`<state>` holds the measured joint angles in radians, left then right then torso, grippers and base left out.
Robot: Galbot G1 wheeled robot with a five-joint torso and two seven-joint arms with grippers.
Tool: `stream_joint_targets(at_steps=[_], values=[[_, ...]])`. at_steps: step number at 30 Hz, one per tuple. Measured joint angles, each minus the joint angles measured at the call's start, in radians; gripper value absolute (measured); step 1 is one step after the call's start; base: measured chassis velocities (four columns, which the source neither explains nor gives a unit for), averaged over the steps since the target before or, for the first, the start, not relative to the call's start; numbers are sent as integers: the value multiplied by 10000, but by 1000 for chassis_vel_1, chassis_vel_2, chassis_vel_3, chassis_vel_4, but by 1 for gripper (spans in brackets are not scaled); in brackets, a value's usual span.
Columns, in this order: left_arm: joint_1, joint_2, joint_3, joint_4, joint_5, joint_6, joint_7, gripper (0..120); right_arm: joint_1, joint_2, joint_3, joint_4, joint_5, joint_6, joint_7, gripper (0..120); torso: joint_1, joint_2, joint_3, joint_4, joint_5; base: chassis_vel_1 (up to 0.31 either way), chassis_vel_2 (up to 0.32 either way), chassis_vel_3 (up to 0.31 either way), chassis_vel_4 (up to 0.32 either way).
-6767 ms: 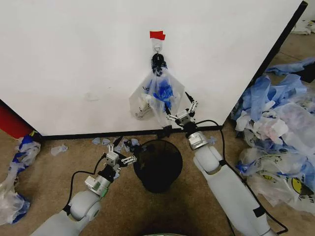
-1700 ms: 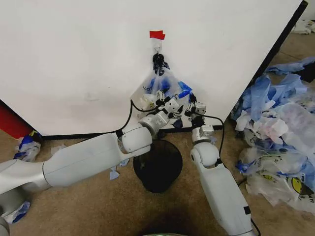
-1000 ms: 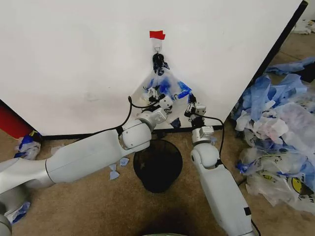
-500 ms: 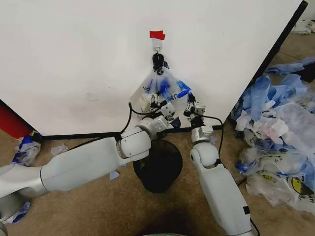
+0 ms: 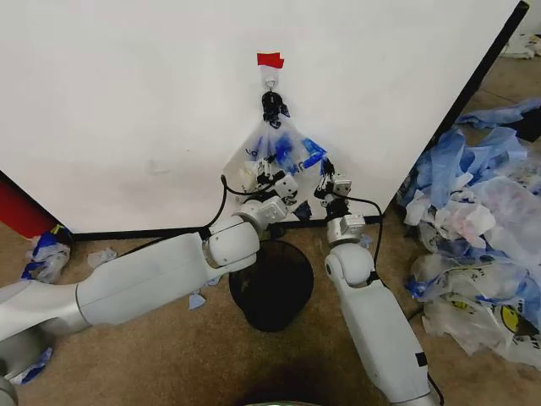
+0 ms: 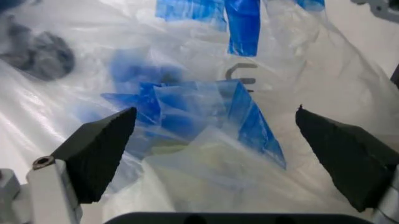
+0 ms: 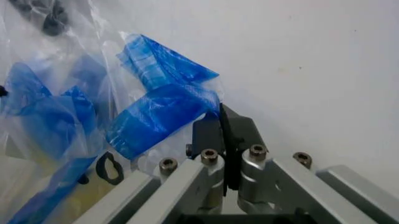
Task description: Pick up the garbage bag from the wall and place it over the trash bin.
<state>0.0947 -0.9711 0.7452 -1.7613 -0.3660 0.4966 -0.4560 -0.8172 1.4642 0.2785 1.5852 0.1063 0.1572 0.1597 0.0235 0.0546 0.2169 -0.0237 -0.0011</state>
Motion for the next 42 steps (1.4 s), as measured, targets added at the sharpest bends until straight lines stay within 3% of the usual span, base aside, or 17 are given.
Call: stream_joint_targets(at_steps=[8, 27, 33, 42], values=[[-59, -167, 132, 388, 75, -326, 6, 91, -34, -41, 12, 59, 28, 0, 0, 0, 0, 1, 0, 0, -1, 0, 0, 0, 0], [-90, -62, 166, 400, 50, -503, 7, 18, -35, -47, -2, 88, 107, 84, -16, 0, 0, 1, 1, 1, -1, 0, 0, 0, 0], [-4, -2, 132, 358, 50, -540, -9, 0, -35, -26, -3, 88, 107, 92, -17, 0, 0, 1, 0, 0, -1, 0, 0, 0, 0], [205, 198, -80, 325, 67, -628, -10, 0, -36, -25, -21, 55, 99, 108, -53, 0, 0, 1, 0, 1, -2, 0, 0, 0, 0]])
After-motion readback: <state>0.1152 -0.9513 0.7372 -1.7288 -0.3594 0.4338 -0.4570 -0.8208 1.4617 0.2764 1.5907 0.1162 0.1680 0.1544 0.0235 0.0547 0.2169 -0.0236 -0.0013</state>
